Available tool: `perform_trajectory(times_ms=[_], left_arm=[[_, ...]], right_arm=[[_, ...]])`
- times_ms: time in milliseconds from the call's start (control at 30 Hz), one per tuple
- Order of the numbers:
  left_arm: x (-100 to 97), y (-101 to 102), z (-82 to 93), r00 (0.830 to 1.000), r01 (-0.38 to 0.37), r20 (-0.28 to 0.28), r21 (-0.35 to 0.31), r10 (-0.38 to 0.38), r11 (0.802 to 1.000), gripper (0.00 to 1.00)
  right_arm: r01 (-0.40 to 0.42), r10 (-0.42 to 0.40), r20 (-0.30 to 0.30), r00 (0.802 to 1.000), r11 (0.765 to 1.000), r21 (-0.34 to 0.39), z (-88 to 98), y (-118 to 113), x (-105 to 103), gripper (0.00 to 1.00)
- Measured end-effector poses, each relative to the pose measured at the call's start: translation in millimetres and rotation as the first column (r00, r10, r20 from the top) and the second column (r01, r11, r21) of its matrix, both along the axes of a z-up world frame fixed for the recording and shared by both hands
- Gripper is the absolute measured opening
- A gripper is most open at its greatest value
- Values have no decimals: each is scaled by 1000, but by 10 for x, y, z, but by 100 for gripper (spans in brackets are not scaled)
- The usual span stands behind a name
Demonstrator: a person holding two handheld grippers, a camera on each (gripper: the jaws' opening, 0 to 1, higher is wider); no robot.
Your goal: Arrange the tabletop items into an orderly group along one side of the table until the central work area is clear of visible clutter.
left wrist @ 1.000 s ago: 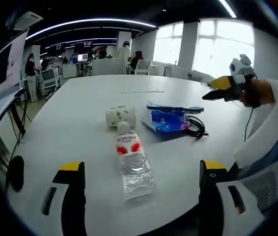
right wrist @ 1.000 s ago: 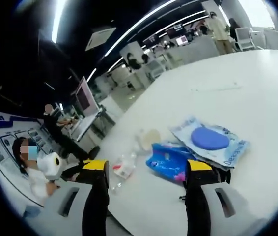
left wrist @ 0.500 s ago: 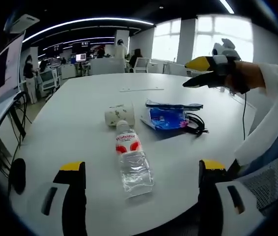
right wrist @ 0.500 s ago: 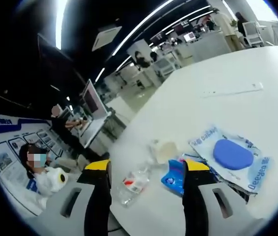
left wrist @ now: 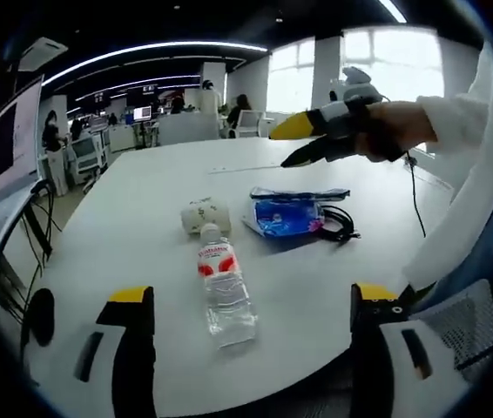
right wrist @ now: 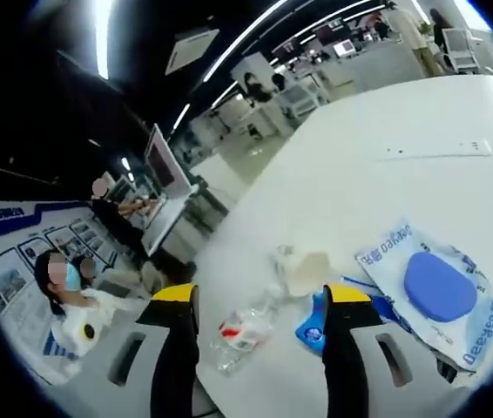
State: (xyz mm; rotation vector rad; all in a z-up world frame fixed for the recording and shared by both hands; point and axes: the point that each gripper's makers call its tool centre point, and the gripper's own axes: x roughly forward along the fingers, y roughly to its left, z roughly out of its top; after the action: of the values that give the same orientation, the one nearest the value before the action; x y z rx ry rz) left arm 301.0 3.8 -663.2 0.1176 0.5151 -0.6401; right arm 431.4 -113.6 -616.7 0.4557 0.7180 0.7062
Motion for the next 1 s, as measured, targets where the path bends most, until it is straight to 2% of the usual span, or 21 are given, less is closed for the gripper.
perform_trajectory(times_ms=[33,67,133,233,300,333,400,533,600,733,800,900,1000], left_arm=[[-4,-7,21,1000,0,8,-7,0,1000,98],[3,-74,112,999,6,41,-64,-4,998,99],[2,-125,245,996,9,86,-138,3,990,98],[30,-122,358,988,2,153,-176,25,984,100],[69,-65,318,990,-27,132,-166,49,986,100],[91,-3,271,992,-61,100,-162,78,985,100],[100,43,258,992,-87,69,-184,101,979,100],[121,49,318,989,-90,96,-201,111,975,99],[112,28,283,992,-88,77,-196,104,977,98],[54,-47,180,999,-45,18,-198,50,979,90],[34,-52,152,999,-37,12,-177,40,984,86],[28,-74,156,999,-20,30,-161,25,987,86],[18,-76,120,1000,-14,7,-160,15,987,82]], right_arm=[[-1,1,-3,1000,1000,2,-2,11,8,55],[-3,3,-12,1000,1000,8,-20,37,43,55],[-10,10,-31,999,1000,9,-63,88,89,54],[4,-4,-45,999,1000,5,-133,148,156,54],[-2,2,-62,998,1000,1,-188,217,160,53],[-6,6,-68,998,1000,4,-207,241,164,53],[-8,9,-84,996,1000,11,-246,293,166,53],[30,-25,-135,990,999,30,-351,336,256,53],[48,-41,-141,989,998,48,-380,366,344,52],[65,-59,-162,985,997,31,-527,394,463,51],[65,-60,-172,983,998,22,-565,408,473,51],[54,-51,-196,979,998,8,-633,451,454,49],[48,-48,-210,977,999,-7,-708,468,469,46]])
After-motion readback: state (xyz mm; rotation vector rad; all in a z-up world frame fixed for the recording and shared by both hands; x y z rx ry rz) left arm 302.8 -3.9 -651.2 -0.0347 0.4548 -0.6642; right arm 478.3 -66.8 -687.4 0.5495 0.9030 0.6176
